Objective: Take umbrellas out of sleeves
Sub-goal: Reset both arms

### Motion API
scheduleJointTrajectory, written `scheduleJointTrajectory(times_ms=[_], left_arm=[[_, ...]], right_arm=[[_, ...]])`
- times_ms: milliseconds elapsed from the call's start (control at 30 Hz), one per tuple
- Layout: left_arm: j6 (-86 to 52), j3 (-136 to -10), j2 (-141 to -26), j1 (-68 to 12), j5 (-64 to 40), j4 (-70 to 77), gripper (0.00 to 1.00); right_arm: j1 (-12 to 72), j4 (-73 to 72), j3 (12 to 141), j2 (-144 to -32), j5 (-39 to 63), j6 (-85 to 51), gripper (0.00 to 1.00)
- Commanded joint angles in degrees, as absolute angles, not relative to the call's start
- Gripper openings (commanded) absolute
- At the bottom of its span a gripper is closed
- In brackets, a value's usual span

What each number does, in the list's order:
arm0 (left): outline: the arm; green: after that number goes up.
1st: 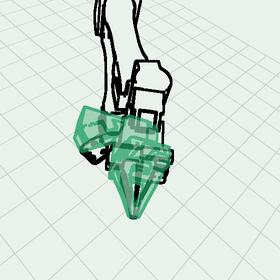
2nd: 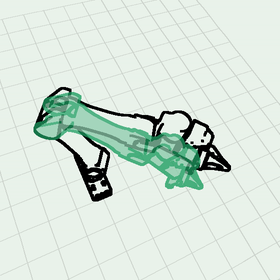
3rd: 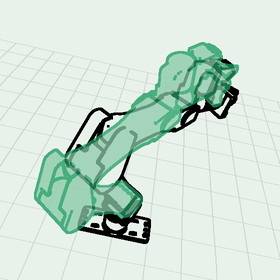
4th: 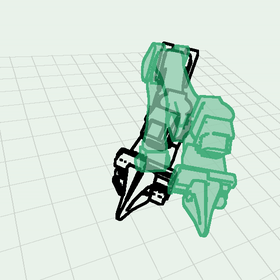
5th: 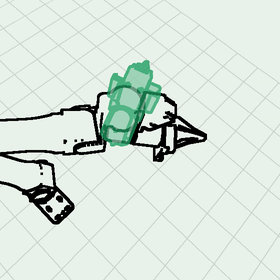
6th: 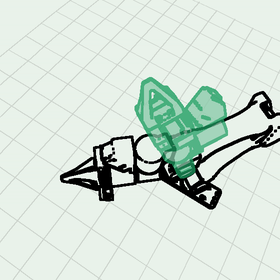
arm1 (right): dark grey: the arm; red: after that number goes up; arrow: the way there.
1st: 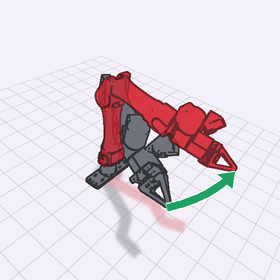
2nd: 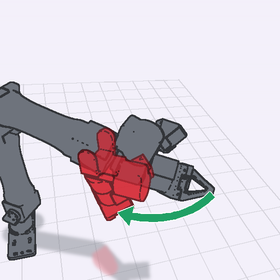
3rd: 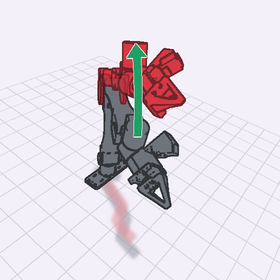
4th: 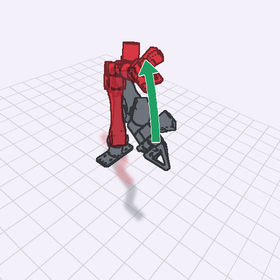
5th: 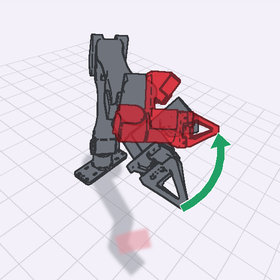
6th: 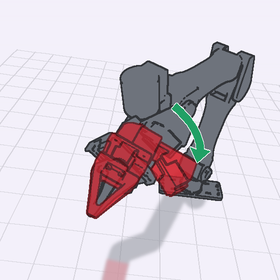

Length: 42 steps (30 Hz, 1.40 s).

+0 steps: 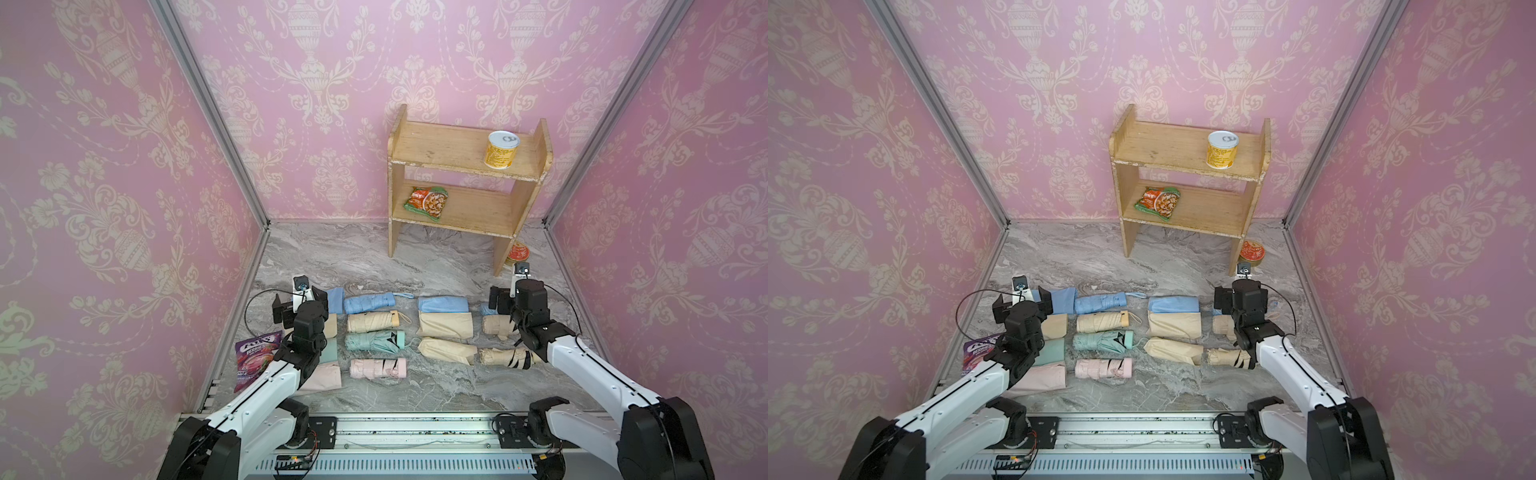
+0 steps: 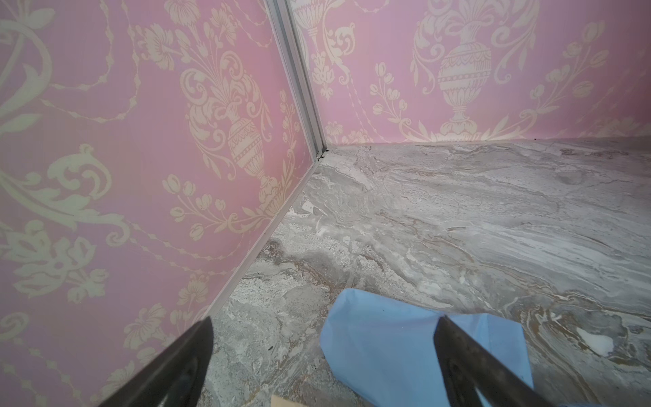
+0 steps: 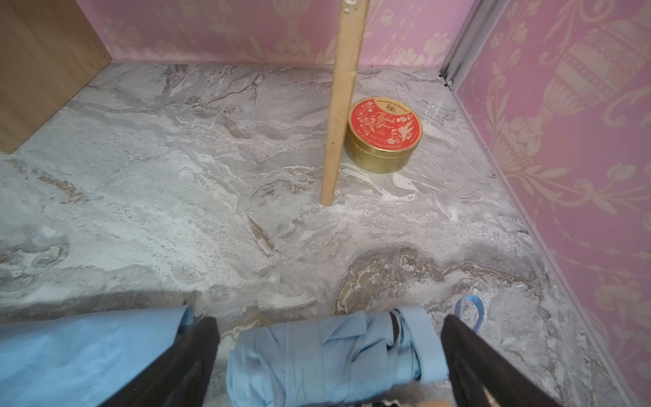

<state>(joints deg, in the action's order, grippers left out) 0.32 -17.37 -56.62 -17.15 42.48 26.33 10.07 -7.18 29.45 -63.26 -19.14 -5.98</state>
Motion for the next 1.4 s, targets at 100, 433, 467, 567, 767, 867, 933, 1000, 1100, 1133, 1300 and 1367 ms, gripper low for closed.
scheduleJointTrajectory(times_ms=[100, 433, 467, 567, 767, 867, 933, 1000, 1100, 1133, 1300, 1367], left_arm=[[-1.68, -14.12, -65.41, -14.21, 35.42, 41.35, 0.99], [3.43, -16.62, -82.15, -13.04, 32.1, 54.61, 0.99], [3.88, -16.69, -82.55, -12.73, 31.54, 55.18, 0.99], [4.46, -16.39, -83.04, -11.21, 29.25, 56.51, 0.99], [2.72, -17.71, -86.05, -6.0, 21.74, 57.03, 0.99], [0.4, -17.81, -88.59, -3.05, 18.16, 58.98, 0.99], [-0.58, -18.47, -89.57, -1.85, 16.19, 58.33, 0.99], [-1.11, -19.13, -90.94, -0.97, 14.39, 58.26, 0.99], [-1.02, -19.25, -94.26, -0.53, 13.13, 61.08, 0.99], [-0.9, -19.17, -94.21, -0.48, 12.82, 61.24, 0.99], [-1.76, -19.86, -93.78, 0.01, 12.17, 59.22, 0.99], [-1.67, -19.91, -93.85, 0.15, 12.18, 59.26, 0.99]], right_arm=[[8.04, -24.83, 24.71, -68.32, -17.03, -2.99, 1.0], [7.21, -40.02, 22.43, -78.47, -13.56, 0.95, 1.0], [7.12, -42.19, 21.85, -79.69, -13.38, 1.05, 1.0], [6.21, -44.45, 21.81, -81.9, -13.03, 0.01, 1.0], [2.63, -41.64, 24.29, -83.99, -8.79, -3.09, 1.0], [1.81, -47.93, 21.8, -86.06, -6.19, -2.85, 1.0], [1.84, -46.78, 22.22, -85.75, -6.45, -3.01, 1.0], [1.78, -46.55, 22.24, -85.66, -6.38, -2.99, 1.0], [1.77, -46.58, 22.24, -85.8, -6.38, -2.99, 1.0], [1.8, -46.54, 22.25, -85.72, -6.46, -3.04, 1.0], [1.84, -46.5, 22.24, -85.74, -6.46, -3.03, 1.0], [1.78, -46.54, 22.28, -85.72, -6.5, -2.9, 1.0]])
